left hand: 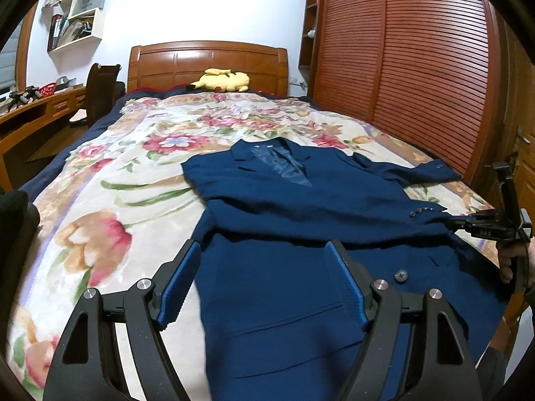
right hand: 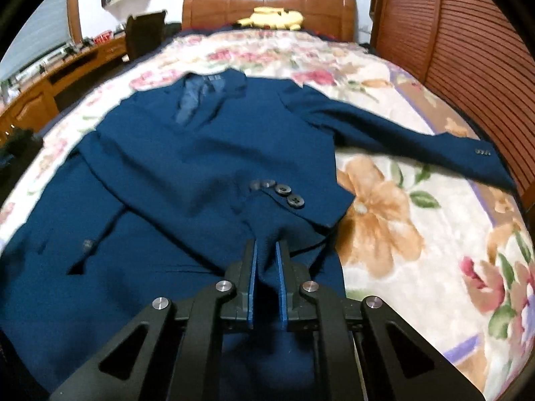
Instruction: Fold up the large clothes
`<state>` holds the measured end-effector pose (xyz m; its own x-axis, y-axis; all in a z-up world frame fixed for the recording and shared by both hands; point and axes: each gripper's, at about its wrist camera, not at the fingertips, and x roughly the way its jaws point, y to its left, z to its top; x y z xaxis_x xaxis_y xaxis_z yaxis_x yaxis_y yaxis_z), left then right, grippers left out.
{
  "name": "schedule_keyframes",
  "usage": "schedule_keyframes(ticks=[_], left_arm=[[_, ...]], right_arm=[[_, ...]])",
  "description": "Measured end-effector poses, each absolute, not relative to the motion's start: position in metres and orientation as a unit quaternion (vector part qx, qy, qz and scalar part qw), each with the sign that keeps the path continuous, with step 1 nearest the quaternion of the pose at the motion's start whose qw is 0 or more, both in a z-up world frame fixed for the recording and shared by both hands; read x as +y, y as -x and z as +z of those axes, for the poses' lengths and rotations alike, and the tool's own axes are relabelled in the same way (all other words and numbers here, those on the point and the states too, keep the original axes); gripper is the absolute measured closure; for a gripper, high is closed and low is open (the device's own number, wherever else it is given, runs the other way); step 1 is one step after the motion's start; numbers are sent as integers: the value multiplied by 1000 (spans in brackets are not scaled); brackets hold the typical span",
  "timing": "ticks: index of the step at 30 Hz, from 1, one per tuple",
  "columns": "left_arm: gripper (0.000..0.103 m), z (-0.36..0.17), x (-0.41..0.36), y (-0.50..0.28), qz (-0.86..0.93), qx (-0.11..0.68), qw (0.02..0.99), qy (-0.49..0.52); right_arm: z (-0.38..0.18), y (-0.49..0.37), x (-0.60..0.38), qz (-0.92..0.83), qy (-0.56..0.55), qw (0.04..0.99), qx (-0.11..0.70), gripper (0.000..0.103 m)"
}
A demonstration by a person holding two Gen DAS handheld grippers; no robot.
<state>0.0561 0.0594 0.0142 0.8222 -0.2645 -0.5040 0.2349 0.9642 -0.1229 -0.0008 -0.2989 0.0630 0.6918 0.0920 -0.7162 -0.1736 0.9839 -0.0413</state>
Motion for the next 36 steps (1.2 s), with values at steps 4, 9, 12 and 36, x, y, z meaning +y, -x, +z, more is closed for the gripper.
schedule_keyframes(ticks=[4, 9, 12, 36], left_arm=[[26, 18, 48, -53, -141, 262, 954, 28], [26, 22, 34, -51, -152, 256, 954, 31], [26, 23, 26, -50, -150, 251, 956, 32], [26, 5, -27, -73, -162, 267, 950, -5]], right_arm=[[65, 17, -295, 82, 69, 917, 384, 92], [66, 28, -297, 77, 77, 918, 381, 92], [71, 32, -301, 57, 82, 922, 375, 87], [64, -76, -448, -111, 1, 931, 348, 38]])
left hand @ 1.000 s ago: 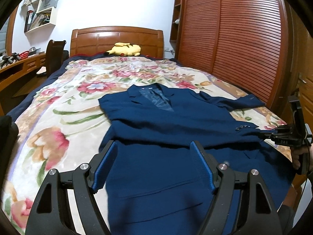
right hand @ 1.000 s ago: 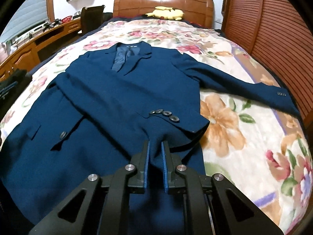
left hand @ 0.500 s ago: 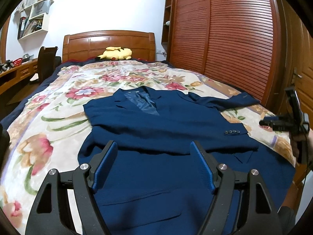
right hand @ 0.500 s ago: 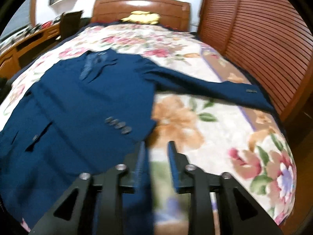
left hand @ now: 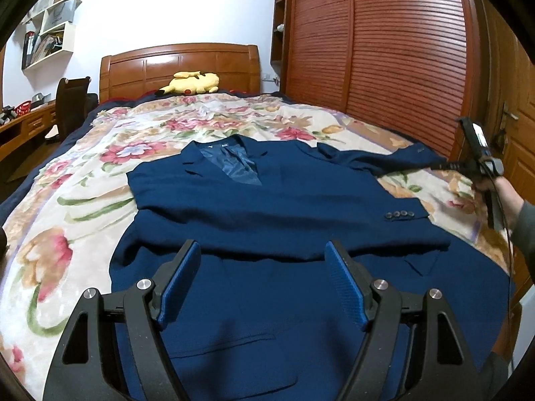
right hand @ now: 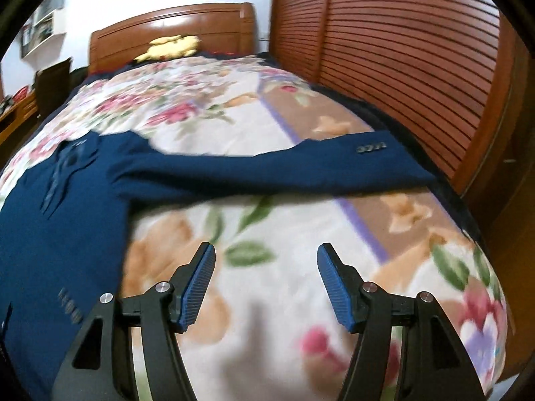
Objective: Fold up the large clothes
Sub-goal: 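Open the right tool, move it to the other sleeve cuff, close on it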
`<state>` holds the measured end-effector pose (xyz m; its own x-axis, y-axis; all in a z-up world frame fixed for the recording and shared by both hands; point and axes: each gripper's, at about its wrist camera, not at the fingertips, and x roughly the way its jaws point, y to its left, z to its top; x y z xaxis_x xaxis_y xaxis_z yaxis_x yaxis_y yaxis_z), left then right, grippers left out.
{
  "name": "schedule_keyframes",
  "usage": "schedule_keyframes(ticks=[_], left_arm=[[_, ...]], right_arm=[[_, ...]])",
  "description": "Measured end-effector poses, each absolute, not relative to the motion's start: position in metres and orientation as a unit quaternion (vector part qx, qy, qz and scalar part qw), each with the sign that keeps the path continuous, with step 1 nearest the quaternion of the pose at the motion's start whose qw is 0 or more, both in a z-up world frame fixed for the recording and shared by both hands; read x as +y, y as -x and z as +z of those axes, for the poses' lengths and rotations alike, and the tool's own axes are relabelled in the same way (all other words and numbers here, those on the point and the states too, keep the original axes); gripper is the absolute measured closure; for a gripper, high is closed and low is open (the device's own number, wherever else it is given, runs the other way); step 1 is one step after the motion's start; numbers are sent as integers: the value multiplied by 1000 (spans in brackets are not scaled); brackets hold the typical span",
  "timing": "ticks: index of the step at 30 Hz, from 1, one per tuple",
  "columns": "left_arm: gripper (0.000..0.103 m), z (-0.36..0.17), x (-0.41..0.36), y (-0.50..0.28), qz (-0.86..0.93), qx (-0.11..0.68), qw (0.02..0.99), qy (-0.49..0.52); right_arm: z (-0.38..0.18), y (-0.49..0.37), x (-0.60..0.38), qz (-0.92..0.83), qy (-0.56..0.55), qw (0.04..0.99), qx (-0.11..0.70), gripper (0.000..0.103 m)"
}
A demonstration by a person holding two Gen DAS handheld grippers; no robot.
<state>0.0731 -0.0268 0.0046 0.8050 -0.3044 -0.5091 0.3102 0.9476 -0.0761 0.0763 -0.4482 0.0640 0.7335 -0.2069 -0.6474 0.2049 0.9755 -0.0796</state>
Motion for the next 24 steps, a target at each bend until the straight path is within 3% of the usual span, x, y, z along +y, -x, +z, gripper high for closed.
schedule_keyframes(ticks=[15, 21, 24], left_arm=[[26, -3, -33, -80, -165, 281, 945, -13], [26, -4, -34, -80, -168, 285, 944, -14], [26, -4, -33, -81, -168, 286, 943, -12]], right_arm=[[40, -160, -505, -189, -85, 912, 355, 38], [26, -176, -536, -168, -202, 900, 349, 38], [22, -184, -530, -177, -188, 898, 356, 38]])
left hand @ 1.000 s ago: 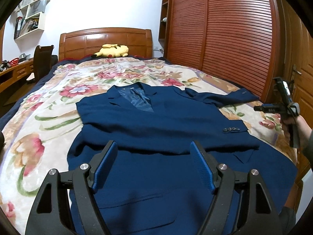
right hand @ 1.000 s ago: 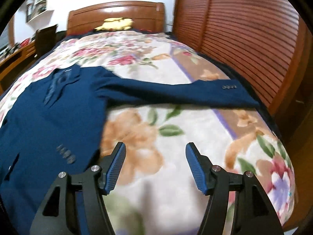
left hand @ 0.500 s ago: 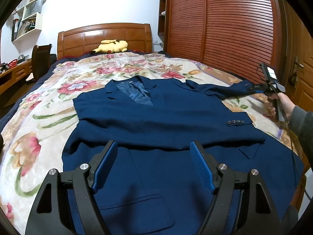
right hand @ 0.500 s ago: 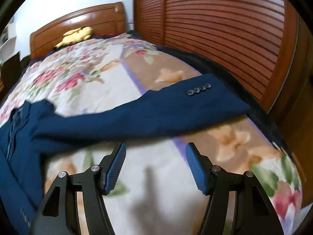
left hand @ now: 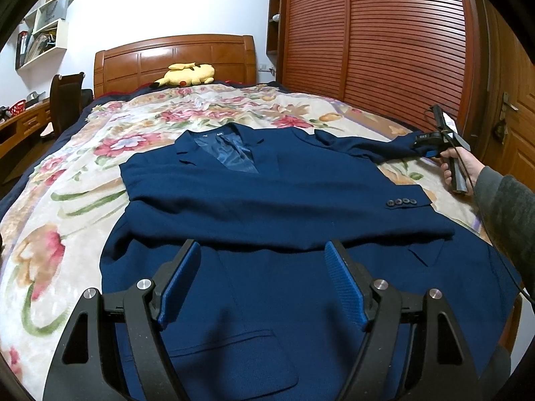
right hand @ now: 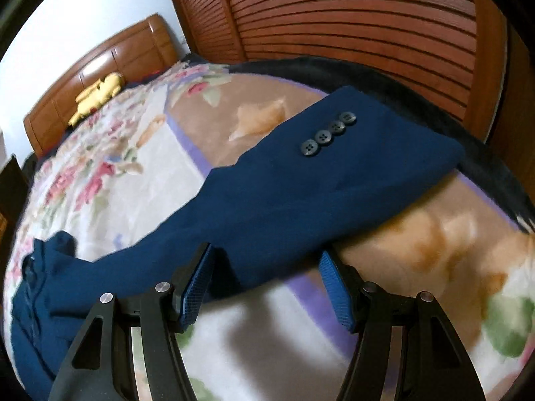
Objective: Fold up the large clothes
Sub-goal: 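Open the right tool, move it to the other sleeve cuff, close on it, then lift the held sleeve with the right tool, lay it across the jacket, open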
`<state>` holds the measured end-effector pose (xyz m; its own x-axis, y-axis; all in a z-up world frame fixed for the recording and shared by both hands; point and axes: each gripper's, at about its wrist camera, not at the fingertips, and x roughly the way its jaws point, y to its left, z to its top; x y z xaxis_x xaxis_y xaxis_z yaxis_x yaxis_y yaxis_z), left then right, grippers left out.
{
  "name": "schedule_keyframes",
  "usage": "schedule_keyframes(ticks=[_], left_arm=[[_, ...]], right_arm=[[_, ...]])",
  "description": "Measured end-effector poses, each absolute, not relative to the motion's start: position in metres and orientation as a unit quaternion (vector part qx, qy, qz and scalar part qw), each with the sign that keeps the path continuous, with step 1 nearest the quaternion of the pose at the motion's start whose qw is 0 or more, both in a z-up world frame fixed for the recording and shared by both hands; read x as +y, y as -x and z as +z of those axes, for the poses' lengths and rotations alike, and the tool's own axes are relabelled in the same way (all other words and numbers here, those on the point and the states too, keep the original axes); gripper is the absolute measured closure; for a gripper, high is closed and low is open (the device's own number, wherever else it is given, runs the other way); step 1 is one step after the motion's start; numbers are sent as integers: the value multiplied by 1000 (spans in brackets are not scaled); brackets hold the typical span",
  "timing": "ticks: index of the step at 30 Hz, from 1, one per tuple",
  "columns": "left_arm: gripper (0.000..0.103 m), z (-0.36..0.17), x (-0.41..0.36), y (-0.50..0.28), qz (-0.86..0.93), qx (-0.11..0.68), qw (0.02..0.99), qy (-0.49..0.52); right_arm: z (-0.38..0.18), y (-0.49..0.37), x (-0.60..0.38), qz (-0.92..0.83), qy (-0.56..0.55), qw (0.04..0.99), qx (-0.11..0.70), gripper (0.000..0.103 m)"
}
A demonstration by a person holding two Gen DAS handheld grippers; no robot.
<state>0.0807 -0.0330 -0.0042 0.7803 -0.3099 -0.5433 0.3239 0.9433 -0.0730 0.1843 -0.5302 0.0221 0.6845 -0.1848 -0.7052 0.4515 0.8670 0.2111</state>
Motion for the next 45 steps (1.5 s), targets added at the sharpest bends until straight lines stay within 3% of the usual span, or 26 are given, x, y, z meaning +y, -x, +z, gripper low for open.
schedule_keyframes(ticks=[2, 4, 6, 7, 16, 29, 45], left_arm=[[26, -4, -33, -81, -167, 286, 943, -11], [26, -4, -32, -81, -168, 286, 943, -11], [26, -4, -32, -81, -168, 287, 943, -11], [26, -4, -32, -81, -168, 287, 943, -10], [26, 1, -29, -76, -162, 273, 948, -20], [26, 4, -8, -76, -146, 278, 950, -3], [26, 10, 24, -62, -123, 268, 956, 5]], right_arm=[[21, -190, -526, -177, -179, 900, 356, 44], [18, -199, -523, -177, -165, 899, 366, 70], [18, -204, -518, -170, -150, 900, 371, 90], [22, -203, -517, -166, -142, 903, 371, 94], [62, -176, -456, -133, -49, 928, 345, 96], [149, -96, -294, 4, 72, 960, 272, 97], [165, -37, -223, 114, 127, 955, 244, 97]])
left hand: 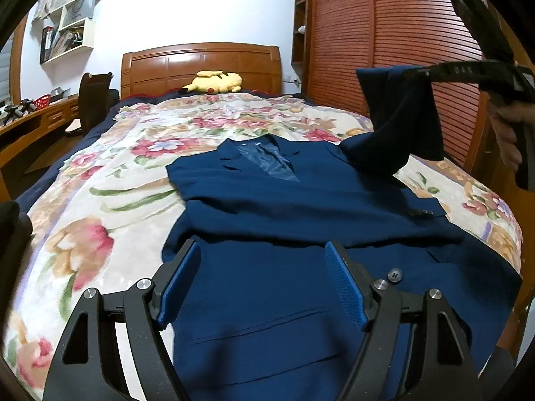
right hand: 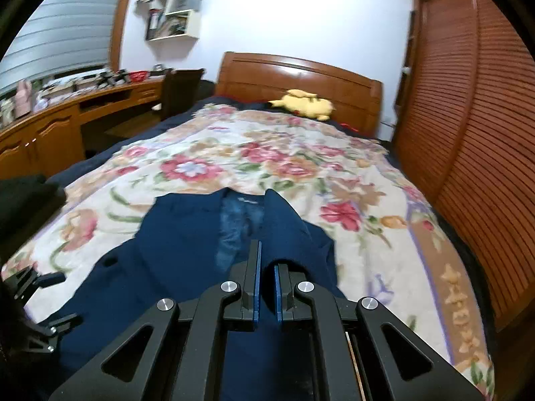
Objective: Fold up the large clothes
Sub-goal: 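Lift the held sleeve with the right tool, lay it across the jacket, open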
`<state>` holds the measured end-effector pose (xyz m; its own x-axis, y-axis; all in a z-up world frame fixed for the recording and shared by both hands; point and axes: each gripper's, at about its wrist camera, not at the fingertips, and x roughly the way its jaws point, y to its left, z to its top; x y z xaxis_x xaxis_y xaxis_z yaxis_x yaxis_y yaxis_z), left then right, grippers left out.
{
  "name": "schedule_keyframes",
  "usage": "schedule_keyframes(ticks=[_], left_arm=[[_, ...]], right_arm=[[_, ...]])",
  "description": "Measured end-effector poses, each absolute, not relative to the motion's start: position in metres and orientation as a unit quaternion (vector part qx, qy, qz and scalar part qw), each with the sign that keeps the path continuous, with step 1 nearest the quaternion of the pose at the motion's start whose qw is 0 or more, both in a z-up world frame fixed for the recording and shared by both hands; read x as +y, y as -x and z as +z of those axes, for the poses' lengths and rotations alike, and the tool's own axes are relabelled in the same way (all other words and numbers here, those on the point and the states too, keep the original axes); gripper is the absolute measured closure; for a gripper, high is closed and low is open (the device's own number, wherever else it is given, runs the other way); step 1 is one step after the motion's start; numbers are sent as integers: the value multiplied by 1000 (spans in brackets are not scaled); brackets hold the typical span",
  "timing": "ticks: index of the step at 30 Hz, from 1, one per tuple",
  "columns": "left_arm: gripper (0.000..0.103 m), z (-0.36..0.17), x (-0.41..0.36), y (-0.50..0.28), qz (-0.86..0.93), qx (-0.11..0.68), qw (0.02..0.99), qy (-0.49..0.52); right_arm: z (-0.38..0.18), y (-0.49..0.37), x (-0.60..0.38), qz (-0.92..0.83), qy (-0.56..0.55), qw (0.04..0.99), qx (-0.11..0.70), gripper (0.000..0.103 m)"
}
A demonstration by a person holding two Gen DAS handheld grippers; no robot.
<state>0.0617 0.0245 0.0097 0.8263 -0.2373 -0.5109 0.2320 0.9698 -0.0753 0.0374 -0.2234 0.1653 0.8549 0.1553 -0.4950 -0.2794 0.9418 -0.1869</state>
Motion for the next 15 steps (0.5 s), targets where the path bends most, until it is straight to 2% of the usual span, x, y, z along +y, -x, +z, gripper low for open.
schedule_keyframes(ticks=[7, 15], left_arm=[[26, 10, 32, -62, -118, 267, 956, 8], [26, 11, 35, -62, -118, 267, 956, 8]], right_arm=[[142, -39, -204, 151, 146, 937, 280, 97], [88, -50, -203, 171, 143, 912, 345, 97]])
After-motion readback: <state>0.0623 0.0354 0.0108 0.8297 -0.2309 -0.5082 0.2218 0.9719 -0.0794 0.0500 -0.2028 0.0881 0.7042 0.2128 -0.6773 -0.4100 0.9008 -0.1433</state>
